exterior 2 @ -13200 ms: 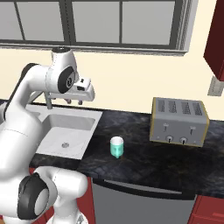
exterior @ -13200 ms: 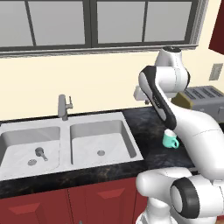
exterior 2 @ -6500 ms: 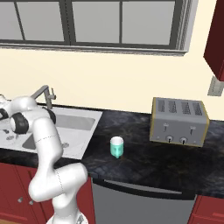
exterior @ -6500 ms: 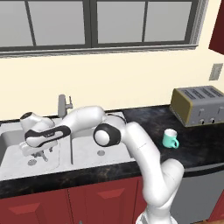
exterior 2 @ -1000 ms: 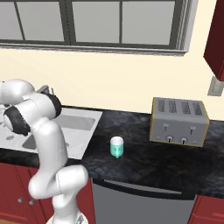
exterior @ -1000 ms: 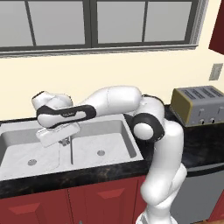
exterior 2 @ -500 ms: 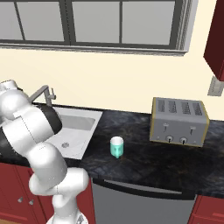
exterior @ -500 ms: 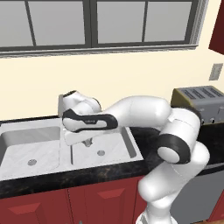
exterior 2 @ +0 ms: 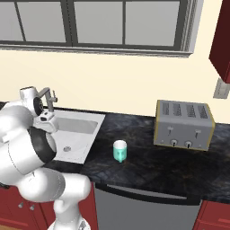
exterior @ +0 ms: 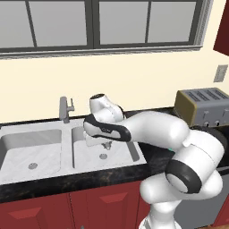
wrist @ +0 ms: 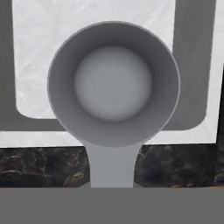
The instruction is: Move any existing items from the left basin to the right basin for drying. Then move the mug from the counter to the left basin of the sink for washing.
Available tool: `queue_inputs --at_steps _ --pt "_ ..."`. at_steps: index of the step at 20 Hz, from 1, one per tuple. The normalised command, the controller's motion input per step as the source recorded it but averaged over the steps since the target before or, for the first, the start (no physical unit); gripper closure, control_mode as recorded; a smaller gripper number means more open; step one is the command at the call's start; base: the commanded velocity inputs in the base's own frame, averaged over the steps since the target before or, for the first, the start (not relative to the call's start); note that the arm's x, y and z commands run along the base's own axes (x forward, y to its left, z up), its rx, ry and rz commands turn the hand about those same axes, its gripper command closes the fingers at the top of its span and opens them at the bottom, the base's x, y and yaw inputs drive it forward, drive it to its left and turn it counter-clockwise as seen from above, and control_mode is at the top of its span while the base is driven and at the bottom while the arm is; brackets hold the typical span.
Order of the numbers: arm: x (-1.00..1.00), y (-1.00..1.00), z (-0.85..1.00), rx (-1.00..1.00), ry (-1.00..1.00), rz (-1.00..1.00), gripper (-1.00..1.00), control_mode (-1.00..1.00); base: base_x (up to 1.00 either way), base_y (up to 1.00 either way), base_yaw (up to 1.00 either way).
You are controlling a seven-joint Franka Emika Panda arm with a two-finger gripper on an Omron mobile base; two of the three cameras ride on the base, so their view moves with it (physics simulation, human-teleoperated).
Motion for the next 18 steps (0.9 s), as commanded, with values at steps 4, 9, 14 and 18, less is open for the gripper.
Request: queue_inputs --at_steps 4,9,14,18 --pt "0.47 -0.31 -0.10 0.04 0.00 0.00 1.00 -1.00 0.00 0.00 0.00" --pt "0.47 -0.24 -0.18 0.04 0.03 0.00 1.00 -1.00 0.00 0.00 0.00" --pt "0.43 -0.13 -0.31 0.03 0.06 0.00 1.00 -1.00 0.00 0.00 0.00" --pt "0.31 -0.01 -0.36 0.02 0.05 0.00 1.00 -1.00 0.00 0.00 0.00"
